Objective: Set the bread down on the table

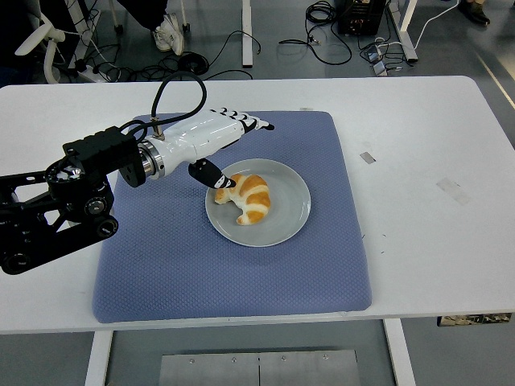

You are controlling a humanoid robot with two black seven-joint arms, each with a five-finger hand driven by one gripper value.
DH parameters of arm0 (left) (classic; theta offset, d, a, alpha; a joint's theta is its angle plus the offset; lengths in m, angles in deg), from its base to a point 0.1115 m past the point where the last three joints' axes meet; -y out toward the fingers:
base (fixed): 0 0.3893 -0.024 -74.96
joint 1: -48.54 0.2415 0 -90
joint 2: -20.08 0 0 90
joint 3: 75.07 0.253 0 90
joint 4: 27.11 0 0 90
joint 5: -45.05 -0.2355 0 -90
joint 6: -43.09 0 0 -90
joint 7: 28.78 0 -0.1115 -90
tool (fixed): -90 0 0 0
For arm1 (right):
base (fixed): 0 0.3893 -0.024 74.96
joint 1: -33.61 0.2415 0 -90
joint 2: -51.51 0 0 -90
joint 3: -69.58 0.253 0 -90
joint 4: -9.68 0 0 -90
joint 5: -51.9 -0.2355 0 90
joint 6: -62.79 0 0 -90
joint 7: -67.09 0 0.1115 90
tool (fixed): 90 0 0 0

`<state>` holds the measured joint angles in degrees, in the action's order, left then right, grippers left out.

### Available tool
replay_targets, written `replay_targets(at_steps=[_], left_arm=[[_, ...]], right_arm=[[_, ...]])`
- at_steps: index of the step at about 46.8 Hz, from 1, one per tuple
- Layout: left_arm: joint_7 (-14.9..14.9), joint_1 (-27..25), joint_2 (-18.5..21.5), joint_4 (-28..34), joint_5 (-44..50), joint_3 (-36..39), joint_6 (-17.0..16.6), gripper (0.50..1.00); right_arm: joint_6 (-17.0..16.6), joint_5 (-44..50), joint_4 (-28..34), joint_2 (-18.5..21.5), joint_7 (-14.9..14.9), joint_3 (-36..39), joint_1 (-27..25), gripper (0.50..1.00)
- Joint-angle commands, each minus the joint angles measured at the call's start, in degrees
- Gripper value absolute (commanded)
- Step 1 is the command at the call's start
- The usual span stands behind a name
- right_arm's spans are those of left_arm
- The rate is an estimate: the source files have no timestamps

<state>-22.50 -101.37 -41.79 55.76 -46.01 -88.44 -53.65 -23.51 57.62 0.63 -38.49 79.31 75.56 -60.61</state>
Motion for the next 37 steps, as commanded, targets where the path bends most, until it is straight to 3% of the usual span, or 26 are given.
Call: replay_targets(at_steps=[1, 22, 37], left_arm=[[0.5, 0.0, 0.0, 0.0, -0.4, 0.0, 1.5, 0.931], [0.8, 0.1, -1.2, 0.0, -1.1, 2.1, 1.6, 0.919], [0.6, 0.1, -1.3, 0.0, -3.4, 5.4, -3.0, 0.915]], right_arm=[[0.0, 0.0, 0.0, 0.0, 0.0, 0.0, 0.0, 1.000], [0.0, 0.0, 0.0, 0.0, 0.0, 0.0, 0.0, 1.000], [0.0, 0.0, 0.0, 0.0, 0.0, 0.0, 0.0, 1.000]])
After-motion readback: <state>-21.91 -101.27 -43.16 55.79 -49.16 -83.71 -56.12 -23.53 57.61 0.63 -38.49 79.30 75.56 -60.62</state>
